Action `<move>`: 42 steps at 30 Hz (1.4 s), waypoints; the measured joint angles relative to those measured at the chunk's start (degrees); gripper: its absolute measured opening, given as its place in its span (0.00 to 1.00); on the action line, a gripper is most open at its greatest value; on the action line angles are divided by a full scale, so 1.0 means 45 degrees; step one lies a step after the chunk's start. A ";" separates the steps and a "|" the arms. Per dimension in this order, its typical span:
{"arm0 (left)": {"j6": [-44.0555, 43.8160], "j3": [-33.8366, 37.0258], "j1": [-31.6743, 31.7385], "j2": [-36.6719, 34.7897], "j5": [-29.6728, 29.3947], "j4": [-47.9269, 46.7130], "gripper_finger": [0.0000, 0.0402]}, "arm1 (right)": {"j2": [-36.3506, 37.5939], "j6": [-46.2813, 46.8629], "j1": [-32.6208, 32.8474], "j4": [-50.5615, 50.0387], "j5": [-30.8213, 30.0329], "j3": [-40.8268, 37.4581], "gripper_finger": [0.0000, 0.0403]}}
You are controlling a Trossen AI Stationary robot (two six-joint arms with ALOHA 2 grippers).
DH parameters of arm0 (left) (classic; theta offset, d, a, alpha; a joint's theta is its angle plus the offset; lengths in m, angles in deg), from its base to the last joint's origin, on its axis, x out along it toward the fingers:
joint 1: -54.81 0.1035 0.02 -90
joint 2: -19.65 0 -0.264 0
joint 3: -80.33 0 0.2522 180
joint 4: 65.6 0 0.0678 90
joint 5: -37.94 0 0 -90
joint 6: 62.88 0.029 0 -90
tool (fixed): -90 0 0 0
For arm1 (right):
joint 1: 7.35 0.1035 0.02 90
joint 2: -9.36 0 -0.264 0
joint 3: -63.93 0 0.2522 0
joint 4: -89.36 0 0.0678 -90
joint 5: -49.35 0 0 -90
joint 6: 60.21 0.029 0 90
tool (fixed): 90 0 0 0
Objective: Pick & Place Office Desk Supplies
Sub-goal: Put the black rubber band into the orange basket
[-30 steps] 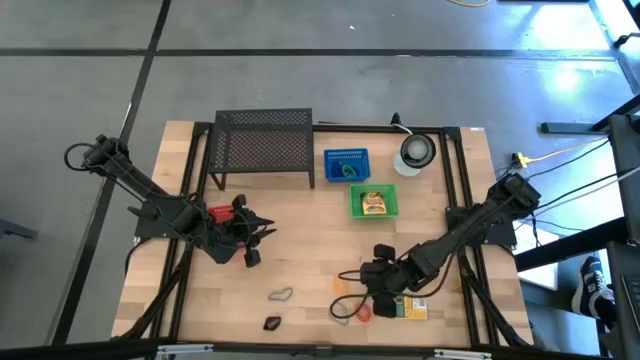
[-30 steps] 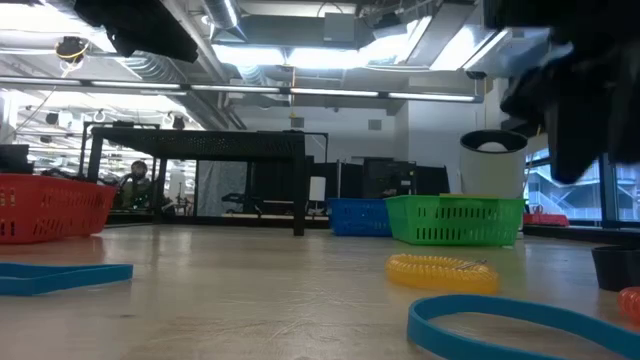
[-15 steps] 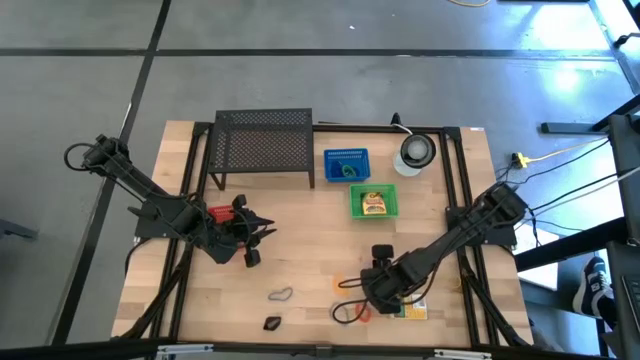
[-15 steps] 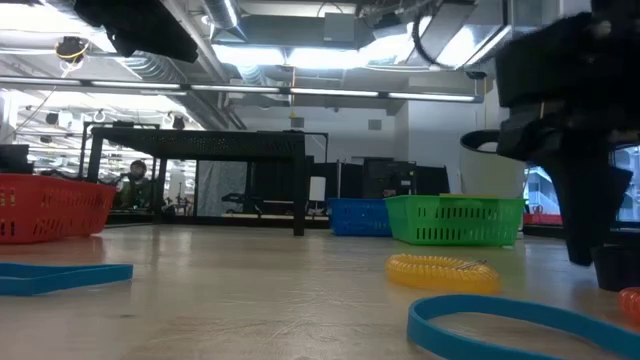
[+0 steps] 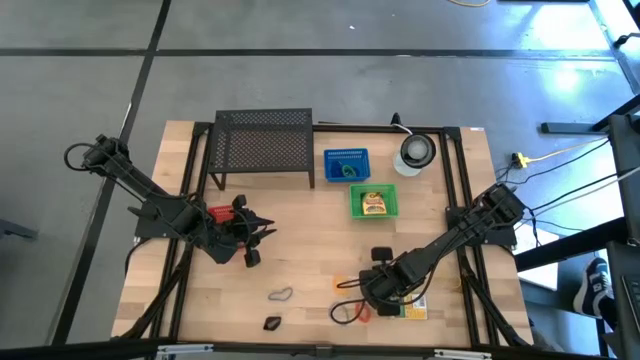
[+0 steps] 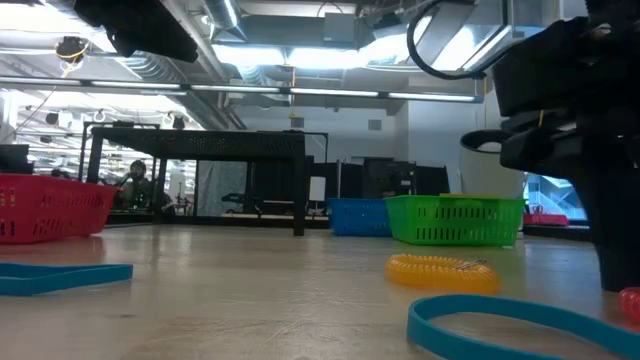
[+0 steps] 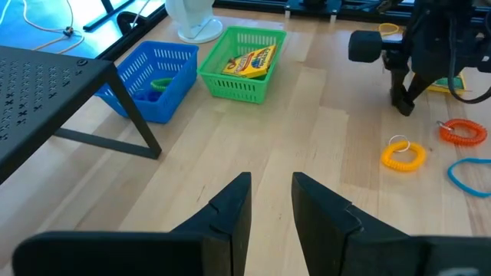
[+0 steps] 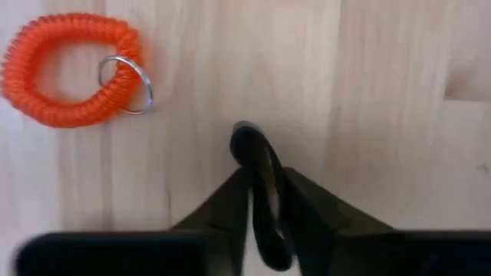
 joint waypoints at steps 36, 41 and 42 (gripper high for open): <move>0.1142 0.0000 0.0000 0.0296 0.0000 0.0479 0.22 | 0.2516 -0.6834 -0.0525 0.7729 -0.7009 0.2819 0.04; 0.2121 0.0000 0.0000 0.1336 0.0005 0.1635 0.22 | 0.2511 -0.6022 -0.0849 0.7588 -0.7195 0.2819 0.04; 0.2618 0.0000 0.0000 0.1596 0.0007 0.2074 0.22 | 0.2511 -0.5911 -0.0912 0.7573 -0.7195 0.2819 0.04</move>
